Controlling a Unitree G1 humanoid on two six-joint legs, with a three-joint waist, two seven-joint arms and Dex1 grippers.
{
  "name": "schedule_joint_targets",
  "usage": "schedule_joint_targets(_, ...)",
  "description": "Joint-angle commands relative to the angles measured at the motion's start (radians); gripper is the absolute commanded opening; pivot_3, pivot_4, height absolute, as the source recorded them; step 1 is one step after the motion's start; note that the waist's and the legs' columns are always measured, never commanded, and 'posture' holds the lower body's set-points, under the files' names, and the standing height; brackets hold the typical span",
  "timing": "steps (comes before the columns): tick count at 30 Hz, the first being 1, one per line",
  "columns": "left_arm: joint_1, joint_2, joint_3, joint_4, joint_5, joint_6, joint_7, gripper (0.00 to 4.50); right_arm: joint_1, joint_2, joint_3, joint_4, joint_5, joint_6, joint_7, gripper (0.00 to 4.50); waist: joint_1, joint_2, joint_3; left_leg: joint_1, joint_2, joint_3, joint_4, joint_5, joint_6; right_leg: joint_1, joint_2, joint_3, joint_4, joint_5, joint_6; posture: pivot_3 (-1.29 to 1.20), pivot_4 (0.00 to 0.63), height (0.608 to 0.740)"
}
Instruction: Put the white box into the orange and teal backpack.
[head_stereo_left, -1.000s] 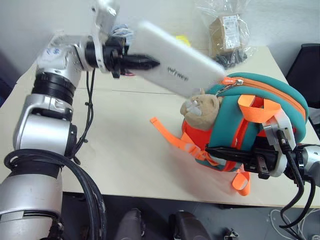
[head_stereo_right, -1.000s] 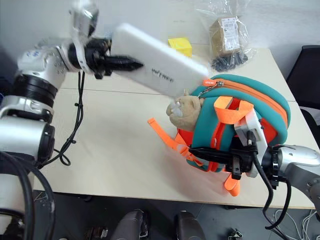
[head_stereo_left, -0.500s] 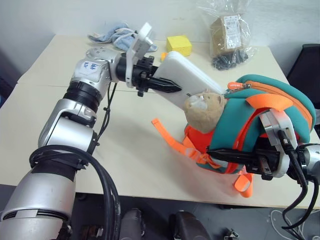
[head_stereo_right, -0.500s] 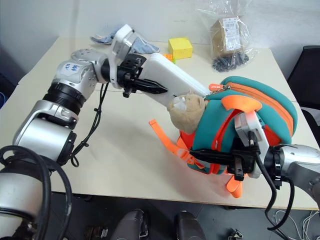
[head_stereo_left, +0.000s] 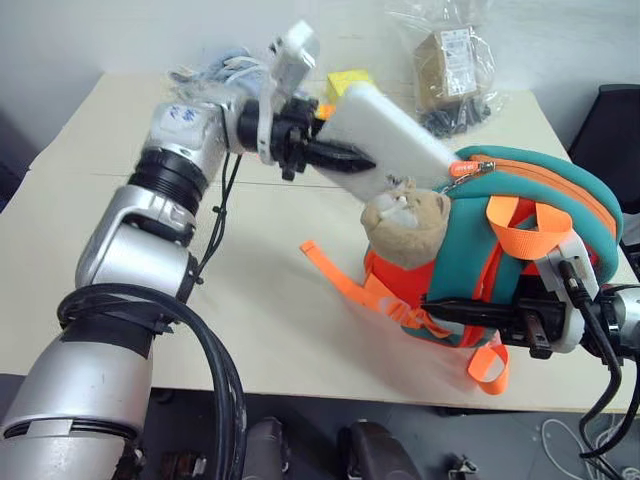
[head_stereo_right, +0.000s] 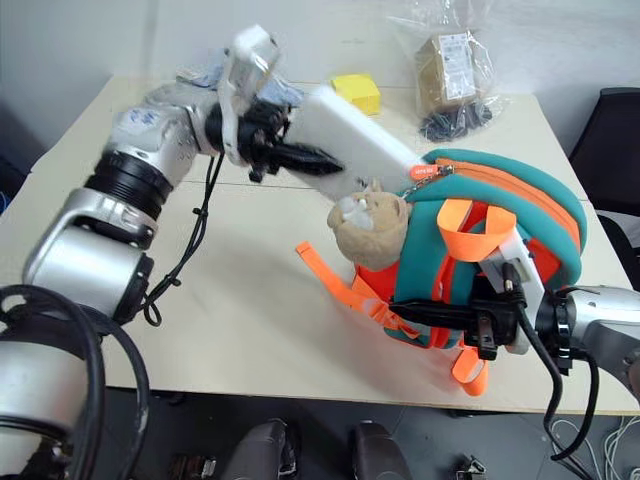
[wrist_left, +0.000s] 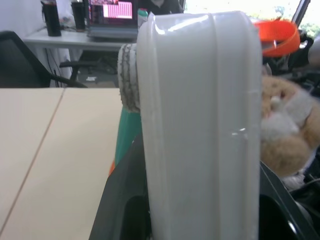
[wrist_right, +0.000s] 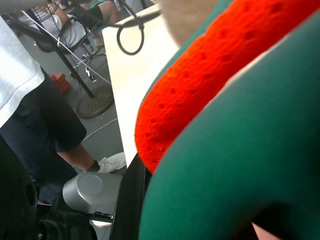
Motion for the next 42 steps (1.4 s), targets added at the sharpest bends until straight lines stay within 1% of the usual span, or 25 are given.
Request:
schedule_joint_targets(1, 0.033, -0.090, -0.019, -0.050, 0.055, -0.052, -0.112, 1.32, -0.021, 0.021, -0.011, -0.035, 0.027, -0.016, -0.026, 0.03, 0.000, 0.000, 0.000, -0.001, 0.000, -0.001, 0.001, 0.000, 0.000, 0.000, 0.000, 0.000, 0.000, 0.000, 0.000, 0.00, 0.150, 0.740)
schedule_joint_targets(5, 0.090, -0.244, 0.032, -0.031, 0.133, -0.094, -0.089, 1.32, -0.022, 0.050, 0.012, -0.060, 0.022, -0.018, -0.054, 0.03, 0.000, 0.000, 0.000, -0.002, 0.000, -0.001, 0.002, 0.000, 0.001, 0.000, 0.001, 0.000, 0.000, 0.000, 0.000, 0.00, 0.150, 0.740)
schedule_joint_targets(8, 0.108, -0.318, 0.066, -0.024, 0.198, -0.113, -0.057, 1.32, -0.016, 0.065, 0.023, -0.073, 0.016, -0.020, -0.066, 0.03, 0.000, 0.000, 0.000, -0.002, 0.000, -0.001, 0.002, 0.000, 0.001, 0.000, 0.001, -0.001, 0.000, 0.000, 0.000, 0.00, 0.150, 0.740)
schedule_joint_targets(10, 0.101, -0.358, 0.098, -0.010, 0.226, -0.093, -0.035, 2.01, -0.017, 0.079, 0.034, -0.072, 0.007, -0.026, -0.076, 0.00, -0.003, 0.000, 0.000, -0.002, 0.000, -0.001, 0.003, -0.001, 0.001, 0.000, 0.001, 0.000, 0.000, 0.000, 0.000, 0.00, 0.150, 0.740)
schedule_joint_targets(12, 0.102, -0.369, 0.124, -0.015, 0.249, -0.084, -0.037, 2.51, -0.010, 0.094, 0.039, -0.072, -0.006, -0.033, -0.085, 0.00, -0.003, 0.000, 0.000, -0.002, 0.000, -0.001, 0.003, -0.001, 0.001, 0.000, 0.002, 0.000, 0.000, 0.000, 0.000, 0.00, 0.150, 0.740)
schedule_joint_targets(15, 0.105, -0.308, 0.164, -0.036, 0.280, -0.078, -0.064, 3.45, 0.004, 0.119, 0.047, -0.066, -0.023, -0.040, -0.103, 0.00, -0.006, 0.000, 0.000, -0.002, 0.000, -0.001, 0.003, -0.001, 0.001, 0.000, 0.003, 0.001, 0.000, 0.000, 0.000, 0.00, 0.150, 0.740)
schedule_joint_targets(19, 0.109, -0.184, 0.216, -0.072, 0.267, -0.013, -0.110, 4.40, 0.032, 0.146, 0.069, -0.079, -0.057, -0.049, -0.112, 0.00, -0.009, 0.000, 0.000, -0.001, 0.000, -0.002, 0.003, 0.000, 0.001, -0.001, 0.003, 0.002, 0.001, 0.000, 0.000, 0.00, 0.150, 0.740)
schedule_joint_targets(20, 0.114, -0.140, 0.218, -0.104, 0.239, 0.015, -0.112, 4.47, 0.045, 0.153, 0.075, -0.081, -0.069, -0.054, -0.113, 0.00, -0.010, 0.000, 0.000, -0.001, 0.000, -0.003, 0.003, 0.000, 0.000, -0.001, 0.004, 0.002, 0.002, 0.000, 0.000, 0.00, 0.150, 0.740)
schedule_joint_targets(24, 0.118, -0.013, 0.226, -0.215, 0.142, 0.119, -0.112, 4.47, 0.078, 0.168, 0.092, -0.081, -0.113, -0.076, -0.112, 0.00, -0.003, 0.000, 0.000, -0.001, 0.000, -0.006, 0.003, 0.000, 0.000, -0.001, 0.003, 0.001, 0.004, 0.000, 0.000, 0.00, 0.150, 0.740)
schedule_joint_targets(27, 0.146, 0.101, 0.206, -0.334, 0.067, 0.149, -0.112, 4.47, 0.070, 0.179, 0.101, -0.071, -0.130, -0.084, -0.121, 0.00, -0.003, 0.000, 0.000, -0.001, -0.001, -0.007, 0.004, 0.000, 0.000, 0.001, 0.002, 0.000, 0.004, 0.000, 0.000, 0.00, 0.150, 0.740)
schedule_joint_targets(31, 0.193, 0.187, 0.243, -0.487, 0.007, 0.230, -0.112, 4.47, 0.053, 0.184, 0.114, -0.063, -0.148, -0.089, -0.124, 0.00, -0.004, 0.001, 0.000, 0.000, -0.001, -0.009, 0.005, 0.000, 0.000, 0.001, 0.002, 0.000, 0.004, 0.000, 0.000, 0.00, 0.150, 0.740)
schedule_joint_targets(33, 0.254, 0.231, 0.262, -0.628, -0.044, 0.288, -0.112, 4.47, 0.047, 0.186, 0.118, -0.062, -0.157, -0.091, -0.126, 0.00, -0.006, 0.001, 0.000, 0.000, -0.001, -0.009, 0.005, 0.000, 0.000, 0.001, 0.002, -0.001, 0.004, 0.000, 0.000, 0.00, 0.150, 0.740)
schedule_joint_targets(35, 0.318, 0.234, 0.288, -0.770, -0.093, 0.352, -0.067, 4.47, 0.042, 0.186, 0.117, -0.065, -0.155, -0.088, -0.132, 0.00, -0.006, 0.001, -0.001, 0.000, -0.001, -0.010, 0.006, 0.000, 0.000, 0.002, 0.002, 0.000, 0.004, 0.000, 0.000, 0.00, 0.150, 0.740)
schedule_joint_targets(37, 0.354, 0.223, 0.294, -0.847, -0.103, 0.371, -0.041, 4.47, 0.039, 0.182, 0.112, -0.069, -0.144, -0.084, -0.136, 0.00, -0.005, 0.001, -0.001, 0.000, -0.001, -0.011, 0.006, 0.000, 0.000, 0.002, 0.002, -0.001, 0.004, 0.000, 0.000, 0.00, 0.150, 0.740)
schedule_joint_targets(39, 0.372, 0.205, 0.287, -0.885, -0.091, 0.370, -0.031, 4.47, 0.037, 0.177, 0.106, -0.073, -0.133, -0.080, -0.138, 0.00, -0.004, 0.001, -0.001, 0.000, -0.001, -0.012, 0.007, 0.000, 0.000, 0.003, 0.002, -0.001, 0.004, 0.000, 0.000, 0.00, 0.150, 0.740)
schedule_joint_targets(41, 0.367, 0.185, 0.287, -0.880, -0.083, 0.381, -0.028, 4.47, 0.034, 0.174, 0.104, -0.072, -0.128, -0.077, -0.139, 0.00, -0.003, 0.001, -0.001, 0.000, -0.002, -0.012, 0.008, 0.000, 0.000, 0.004, 0.002, -0.001, 0.003, 0.000, 0.000, 0.00, 0.150, 0.740)
schedule_joint_targets(42, 0.360, 0.168, 0.279, -0.864, -0.052, 0.359, -0.014, 4.47, 0.032, 0.174, 0.104, -0.072, -0.126, -0.075, -0.140, 0.00, -0.003, 0.001, -0.001, 0.000, -0.002, -0.012, 0.009, 0.000, 0.000, 0.004, 0.002, -0.001, 0.003, 0.000, 0.000, 0.00, 0.150, 0.740)
